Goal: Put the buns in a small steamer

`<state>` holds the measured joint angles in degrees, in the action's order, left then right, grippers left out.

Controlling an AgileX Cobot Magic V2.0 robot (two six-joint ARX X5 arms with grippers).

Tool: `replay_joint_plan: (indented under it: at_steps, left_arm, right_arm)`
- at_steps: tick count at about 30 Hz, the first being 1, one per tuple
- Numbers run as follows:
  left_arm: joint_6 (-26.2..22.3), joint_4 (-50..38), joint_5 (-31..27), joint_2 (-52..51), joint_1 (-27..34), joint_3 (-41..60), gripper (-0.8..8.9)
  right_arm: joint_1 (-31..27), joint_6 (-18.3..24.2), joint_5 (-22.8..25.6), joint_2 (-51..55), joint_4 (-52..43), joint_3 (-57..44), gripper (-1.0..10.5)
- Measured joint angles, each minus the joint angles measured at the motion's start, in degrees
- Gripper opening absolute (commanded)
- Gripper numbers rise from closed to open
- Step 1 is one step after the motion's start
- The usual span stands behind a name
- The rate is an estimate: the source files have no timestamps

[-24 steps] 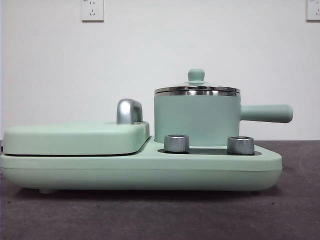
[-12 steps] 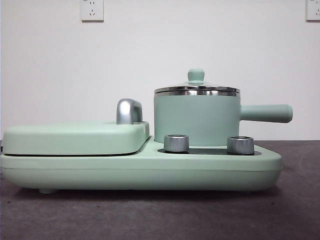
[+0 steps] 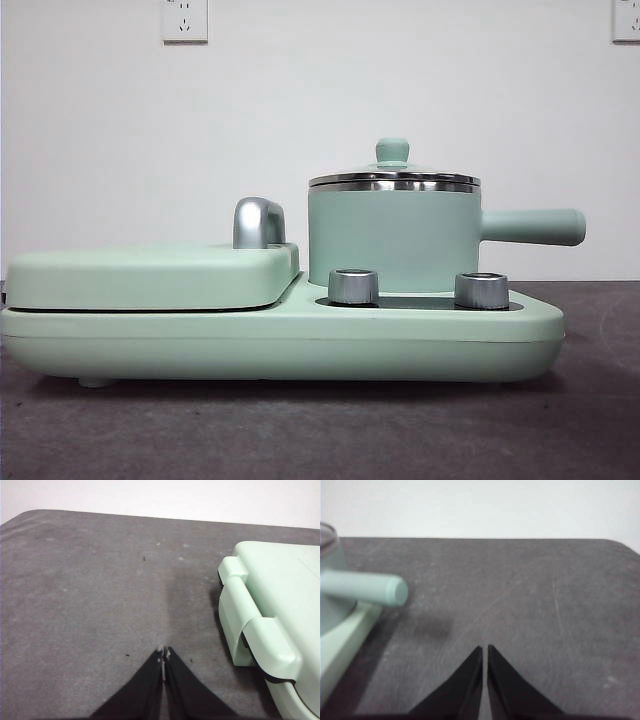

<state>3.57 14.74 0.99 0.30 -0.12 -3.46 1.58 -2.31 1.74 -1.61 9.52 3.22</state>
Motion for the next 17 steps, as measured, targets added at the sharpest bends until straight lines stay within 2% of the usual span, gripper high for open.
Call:
replay_joint_plan:
  at_steps: [2,17]
  left_arm:
    - [-0.02,0.00,0.00,0.00,0.00,0.00,0.08]
    - [-0.02,-0.02,-0.02,0.00,0.00,0.00,0.08]
  right_arm:
    - [-0.02,0.00,-0.48,1.25,0.33,-2.38,0.1]
    - [-2.01,2.67,-1.68,1.25,0.07,-2.25,0.1]
